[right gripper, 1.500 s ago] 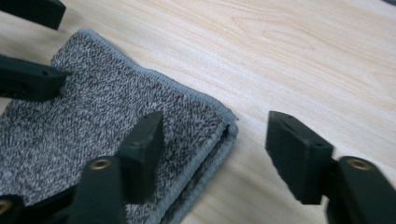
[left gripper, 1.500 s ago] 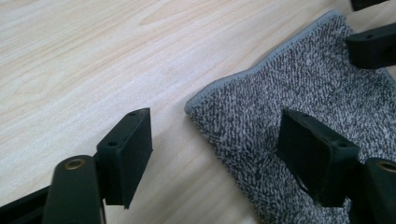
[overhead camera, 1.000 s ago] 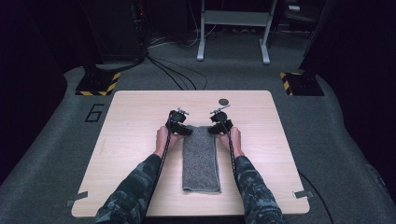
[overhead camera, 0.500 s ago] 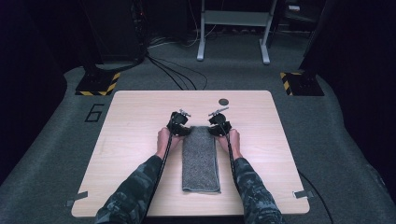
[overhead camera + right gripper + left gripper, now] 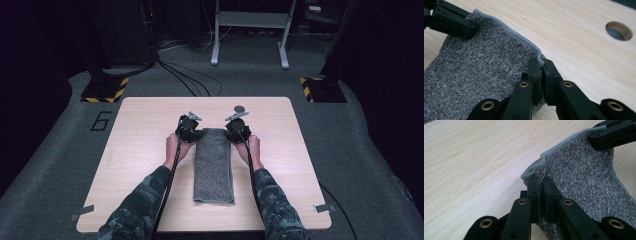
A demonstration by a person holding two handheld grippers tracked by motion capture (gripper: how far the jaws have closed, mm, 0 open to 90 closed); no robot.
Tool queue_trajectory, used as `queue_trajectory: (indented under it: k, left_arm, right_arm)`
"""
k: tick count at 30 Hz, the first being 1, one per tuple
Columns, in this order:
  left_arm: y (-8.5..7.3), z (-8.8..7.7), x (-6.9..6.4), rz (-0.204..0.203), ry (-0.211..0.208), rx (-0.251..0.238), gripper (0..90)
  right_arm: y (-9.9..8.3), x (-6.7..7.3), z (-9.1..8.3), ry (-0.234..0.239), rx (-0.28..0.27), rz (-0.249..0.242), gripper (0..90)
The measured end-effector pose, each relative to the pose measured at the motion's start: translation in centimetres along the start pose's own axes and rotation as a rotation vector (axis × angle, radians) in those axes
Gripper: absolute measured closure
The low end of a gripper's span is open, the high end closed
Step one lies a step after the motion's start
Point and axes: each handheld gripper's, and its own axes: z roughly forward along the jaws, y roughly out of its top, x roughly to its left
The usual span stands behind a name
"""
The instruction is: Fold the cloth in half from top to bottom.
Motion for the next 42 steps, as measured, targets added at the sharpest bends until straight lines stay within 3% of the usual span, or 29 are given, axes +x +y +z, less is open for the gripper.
queue_trajectory:
  k: [11,22,25,26,28,32,36,42]
  left_arm:
    - [0.7,-1.8,0.9,0.019,0.025,-0.056,85.1]
    - [1.6,-4.0,0.7,0.047,0.031,-0.120,84.8]
    - [1.6,-4.5,0.3,0.056,0.030,-0.138,84.7]
    - [1.5,-4.6,0.2,0.054,0.027,-0.144,84.7]
    - [1.5,-4.7,0.1,0.059,0.024,-0.149,84.7]
    - [1.0,-5.0,-0.1,0.057,0.008,-0.170,84.6]
    - [0.2,-5.6,-0.4,0.069,-0.005,-0.177,84.5]
    - [-1.5,-6.3,-1.4,0.084,-0.035,-0.166,84.4]
  right_arm:
    - [1.7,0.3,-0.5,-0.013,-0.040,-0.043,86.6]
    - [3.1,0.1,-2.8,-0.015,-0.117,-0.075,86.6]
    - [2.9,0.3,-3.4,-0.012,-0.115,-0.075,86.6]
    - [2.9,0.2,-3.6,-0.012,-0.118,-0.095,86.6]
    - [2.8,0.5,-3.8,-0.010,-0.127,-0.079,86.6]
    - [2.6,0.5,-4.4,-0.005,-0.134,-0.108,86.6]
    - [2.0,1.1,-5.4,0.009,-0.147,-0.116,86.5]
    - [0.4,2.9,-6.7,0.028,-0.150,-0.172,86.4]
